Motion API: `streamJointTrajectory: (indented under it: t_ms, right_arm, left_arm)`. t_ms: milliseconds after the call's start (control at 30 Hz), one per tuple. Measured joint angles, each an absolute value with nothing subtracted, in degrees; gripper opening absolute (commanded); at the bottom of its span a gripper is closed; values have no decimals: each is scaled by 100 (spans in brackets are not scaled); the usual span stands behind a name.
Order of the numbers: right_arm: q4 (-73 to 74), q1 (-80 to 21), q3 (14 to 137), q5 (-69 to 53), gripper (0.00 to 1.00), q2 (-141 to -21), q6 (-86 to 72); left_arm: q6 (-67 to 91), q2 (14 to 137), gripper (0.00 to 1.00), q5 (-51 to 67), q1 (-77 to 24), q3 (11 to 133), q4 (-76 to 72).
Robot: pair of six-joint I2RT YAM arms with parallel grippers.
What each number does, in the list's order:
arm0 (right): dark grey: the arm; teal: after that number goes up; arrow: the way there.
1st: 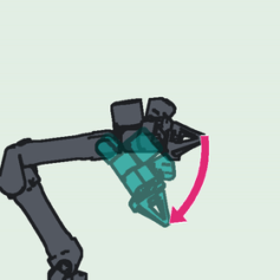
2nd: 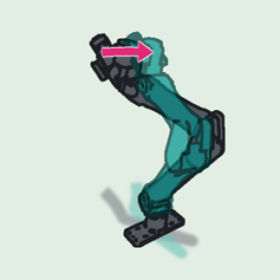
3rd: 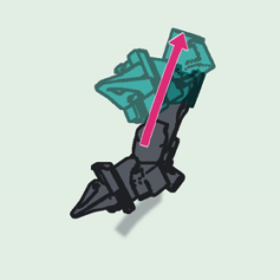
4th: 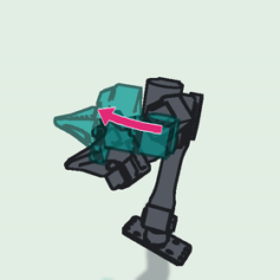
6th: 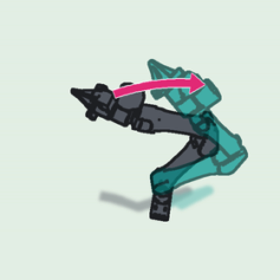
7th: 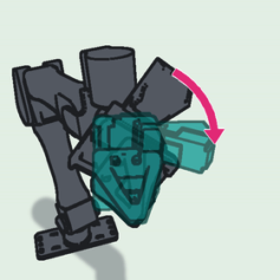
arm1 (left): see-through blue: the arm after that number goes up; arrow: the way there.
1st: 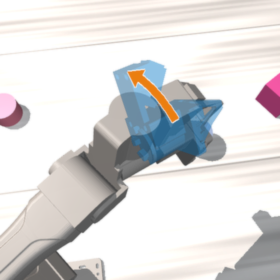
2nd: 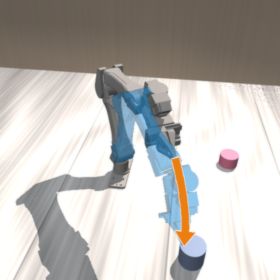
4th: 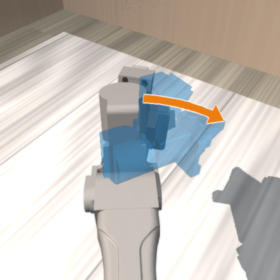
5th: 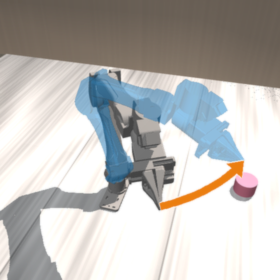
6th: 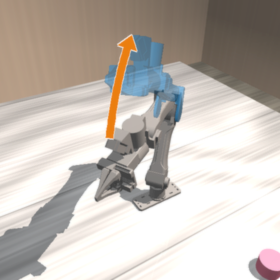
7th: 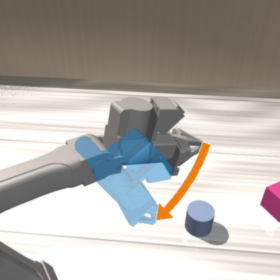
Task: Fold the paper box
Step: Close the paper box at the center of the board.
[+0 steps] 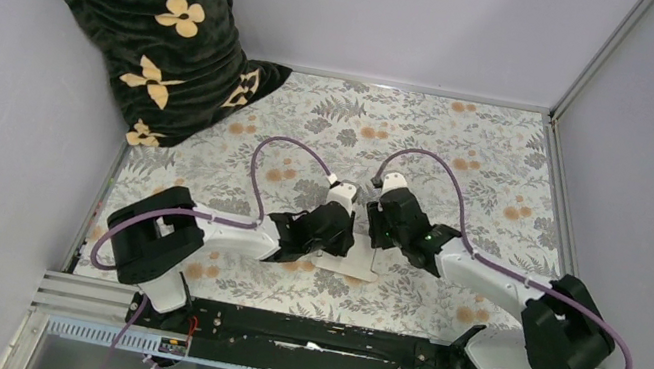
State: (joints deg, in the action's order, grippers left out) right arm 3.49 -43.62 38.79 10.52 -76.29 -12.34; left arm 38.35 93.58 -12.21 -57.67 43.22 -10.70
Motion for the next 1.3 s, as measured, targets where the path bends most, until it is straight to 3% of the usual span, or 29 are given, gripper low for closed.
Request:
streamJointTrajectory:
  t_ms: [667, 1133, 1300]
  right_arm:
    - [49, -4362, 4453, 462, 38, -8825, -1352]
    - [-14, -4362, 4480, 506, 37, -8875, -1588]
    - [405, -4362, 4180, 698, 36, -8394, -1870]
  left_arm:
    - [3660, 9146, 25, -1297, -5780, 4095, -1090]
    - [3632, 8176, 29, -1402, -5782, 3907, -252]
    - [3642, 8108, 29, -1420, -5782, 3905, -93]
